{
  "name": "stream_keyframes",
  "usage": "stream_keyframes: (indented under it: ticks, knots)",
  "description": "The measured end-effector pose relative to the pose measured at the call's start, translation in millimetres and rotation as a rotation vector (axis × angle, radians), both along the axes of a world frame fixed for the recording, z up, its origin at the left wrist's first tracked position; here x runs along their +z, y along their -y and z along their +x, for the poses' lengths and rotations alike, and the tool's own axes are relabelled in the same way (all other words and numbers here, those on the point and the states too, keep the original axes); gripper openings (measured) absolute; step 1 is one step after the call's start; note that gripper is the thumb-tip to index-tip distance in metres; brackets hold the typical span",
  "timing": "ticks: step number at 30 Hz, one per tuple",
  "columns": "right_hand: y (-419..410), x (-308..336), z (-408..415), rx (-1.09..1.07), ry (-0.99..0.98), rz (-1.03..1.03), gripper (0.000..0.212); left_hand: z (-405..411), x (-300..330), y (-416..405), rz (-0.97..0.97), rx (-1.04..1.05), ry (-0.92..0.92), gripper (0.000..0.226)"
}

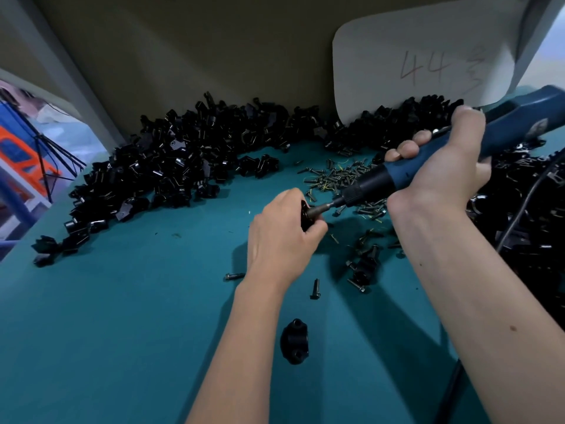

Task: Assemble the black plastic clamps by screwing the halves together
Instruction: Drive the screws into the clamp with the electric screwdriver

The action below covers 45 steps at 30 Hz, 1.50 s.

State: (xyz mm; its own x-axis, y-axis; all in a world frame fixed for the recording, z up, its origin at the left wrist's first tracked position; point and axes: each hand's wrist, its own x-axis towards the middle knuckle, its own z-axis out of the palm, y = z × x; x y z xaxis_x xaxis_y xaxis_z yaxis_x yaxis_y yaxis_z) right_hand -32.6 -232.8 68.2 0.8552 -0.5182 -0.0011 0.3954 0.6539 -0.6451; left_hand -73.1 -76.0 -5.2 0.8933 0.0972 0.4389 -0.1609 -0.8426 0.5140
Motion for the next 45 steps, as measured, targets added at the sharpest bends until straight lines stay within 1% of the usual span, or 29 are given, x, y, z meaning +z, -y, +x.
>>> stream_keyframes:
  ticks: [1, 4, 5, 6, 7, 9, 10, 13, 14, 16, 17, 20, 23, 26, 31, 33, 35, 40, 41, 43, 45]
  knots:
    - [1, 1, -1, 0.020, -0.028, 0.075, 0.013, 0, 0, 0, 0.022, 0.012, 0.016, 0.026]
    - [6, 5, 1, 0.052, -0.121, 0.214, 0.042, 0, -1, -12, -0.012, 0.107, 0.041, 0.026]
    - [9, 7, 2, 0.054, -0.134, 0.246, 0.050, 0, -1, -21, -0.069, 0.167, 0.043, 0.024]
    - [15, 6, 5, 0.064, -0.148, 0.268, 0.057, 1, -1, -30, -0.169, 0.225, 0.038, 0.022]
    - [19, 6, 8, 0.075, -0.169, 0.264, 0.061, 1, -1, -37, -0.312, 0.262, 0.026, 0.020]
    - [24, 3, 13, 0.147, -0.241, 0.215, 0.060, 3, 0, -41, -0.619, 0.251, -0.009, 0.014]
    - [24, 1, 15, 0.198, -0.286, 0.180, 0.059, 3, 1, -38, -0.736, 0.223, -0.026, 0.013]
    - [18, -10, 17, 0.360, -0.395, 0.100, 0.061, 4, 4, -28, -0.960, 0.153, -0.111, 0.025]
    - [16, -13, 17, 0.413, -0.419, 0.087, 0.059, 5, 6, -26, -1.038, 0.132, -0.144, 0.024]
    - [13, -18, 18, 0.506, -0.393, 0.122, 0.050, 4, 9, -23, -1.242, 0.064, -0.198, 0.016]
    - [12, -20, 17, 0.547, -0.367, 0.166, 0.046, 4, 9, -22, -1.333, 0.024, -0.217, 0.016]
    - [13, -23, 17, 0.613, -0.307, 0.237, 0.041, 2, 11, -21, -1.481, -0.091, -0.273, 0.010]
    - [14, -27, 17, 0.640, -0.252, 0.260, 0.042, 2, 11, -25, -1.507, -0.186, -0.352, 0.033]
    - [17, -27, 17, 0.660, -0.217, 0.287, 0.044, 1, 11, -26, -1.484, -0.208, -0.407, 0.041]
    - [19, -29, 17, 0.629, -0.213, 0.315, 0.050, 1, 11, -25, -1.484, -0.192, -0.446, 0.032]
    - [19, -29, 17, 0.615, -0.222, 0.309, 0.051, 1, 11, -25, -1.466, -0.189, -0.461, 0.031]
    - [18, -28, 16, 0.596, -0.241, 0.307, 0.053, 0, 11, -25, -1.436, -0.202, -0.449, 0.025]
    - [17, -19, 17, 0.459, -0.226, 0.271, 0.066, 0, 11, -26, -1.355, -0.256, -0.440, 0.025]
    - [17, -16, 16, 0.430, -0.220, 0.241, 0.065, 0, 11, -28, -1.317, -0.256, -0.447, 0.023]
    - [18, -11, 14, 0.375, -0.216, 0.171, 0.051, 0, 12, -30, -1.215, -0.235, -0.462, 0.013]
    - [19, -5, 13, 0.312, -0.195, 0.132, 0.044, 1, 12, -34, -1.090, -0.203, -0.479, 0.005]
